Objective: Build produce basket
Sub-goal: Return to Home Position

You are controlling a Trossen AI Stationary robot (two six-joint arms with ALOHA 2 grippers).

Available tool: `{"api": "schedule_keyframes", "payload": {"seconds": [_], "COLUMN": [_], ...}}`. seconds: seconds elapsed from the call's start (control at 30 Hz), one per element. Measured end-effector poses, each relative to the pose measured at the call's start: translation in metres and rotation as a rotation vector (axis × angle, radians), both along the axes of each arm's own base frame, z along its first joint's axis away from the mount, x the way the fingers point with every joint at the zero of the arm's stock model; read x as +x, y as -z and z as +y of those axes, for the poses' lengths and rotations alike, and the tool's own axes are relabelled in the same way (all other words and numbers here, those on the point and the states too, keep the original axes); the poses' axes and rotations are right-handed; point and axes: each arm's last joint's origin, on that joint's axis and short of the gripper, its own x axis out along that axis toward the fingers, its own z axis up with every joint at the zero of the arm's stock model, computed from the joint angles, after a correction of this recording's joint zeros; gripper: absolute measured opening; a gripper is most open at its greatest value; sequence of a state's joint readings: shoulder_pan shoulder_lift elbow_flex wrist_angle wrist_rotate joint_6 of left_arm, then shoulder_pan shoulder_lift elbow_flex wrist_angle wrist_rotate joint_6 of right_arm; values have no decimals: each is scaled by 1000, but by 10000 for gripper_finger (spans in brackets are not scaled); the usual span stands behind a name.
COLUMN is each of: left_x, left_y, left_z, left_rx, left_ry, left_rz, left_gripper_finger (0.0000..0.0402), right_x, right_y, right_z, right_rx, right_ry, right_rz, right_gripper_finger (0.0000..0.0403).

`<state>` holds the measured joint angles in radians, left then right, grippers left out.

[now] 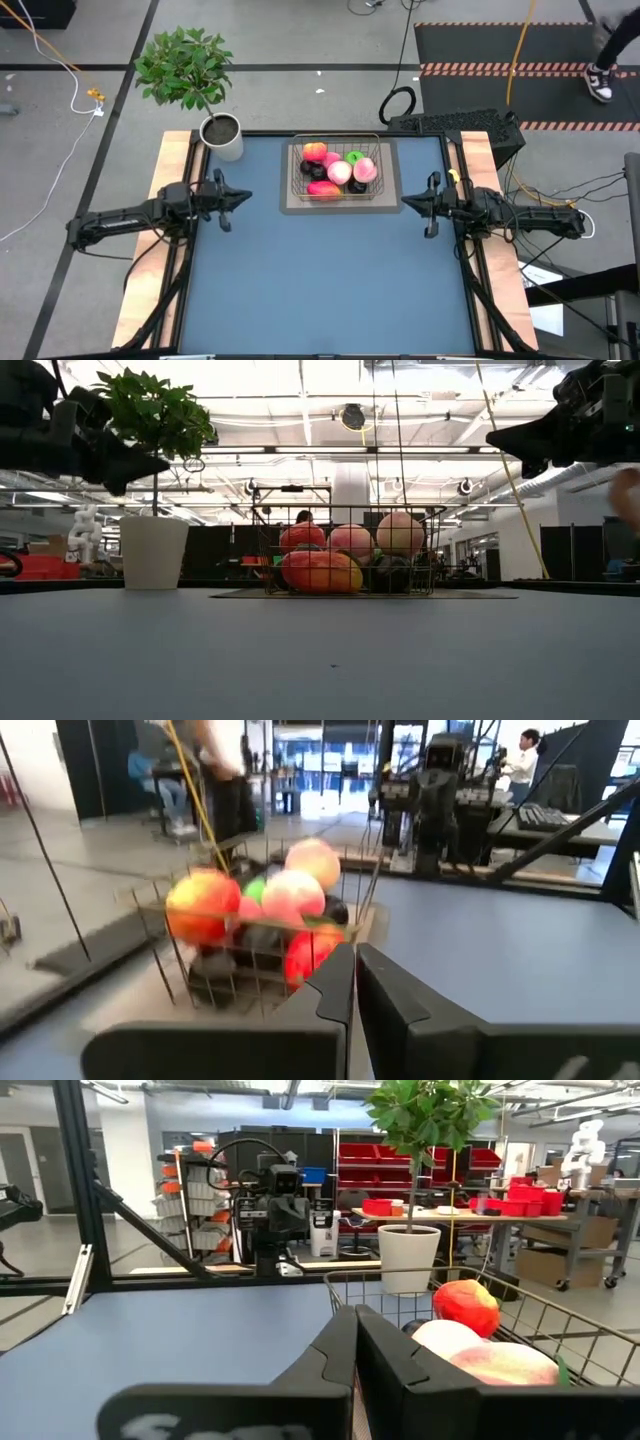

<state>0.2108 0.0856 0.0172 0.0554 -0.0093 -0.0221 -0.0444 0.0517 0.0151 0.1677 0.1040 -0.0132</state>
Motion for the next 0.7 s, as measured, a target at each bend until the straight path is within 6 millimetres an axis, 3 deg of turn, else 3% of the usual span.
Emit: {"api": "schedule_keyframes", "payload": {"seconds": [0.33, 0.7], "left_x": [1, 1], "left_y": [7, 7], "left_z": [0, 0], "left_rx": [-41, -45], "left_ry": [1, 0], "left_rz": [55, 52], "left_gripper_finger": [3, 36], "right_x": [0, 0], "right_y": [0, 0], "right_z": [0, 0], "right_rx": [0, 1], "right_ry": [0, 0], "right_rz": [1, 1], "right_gripper_finger": [0, 0]}}
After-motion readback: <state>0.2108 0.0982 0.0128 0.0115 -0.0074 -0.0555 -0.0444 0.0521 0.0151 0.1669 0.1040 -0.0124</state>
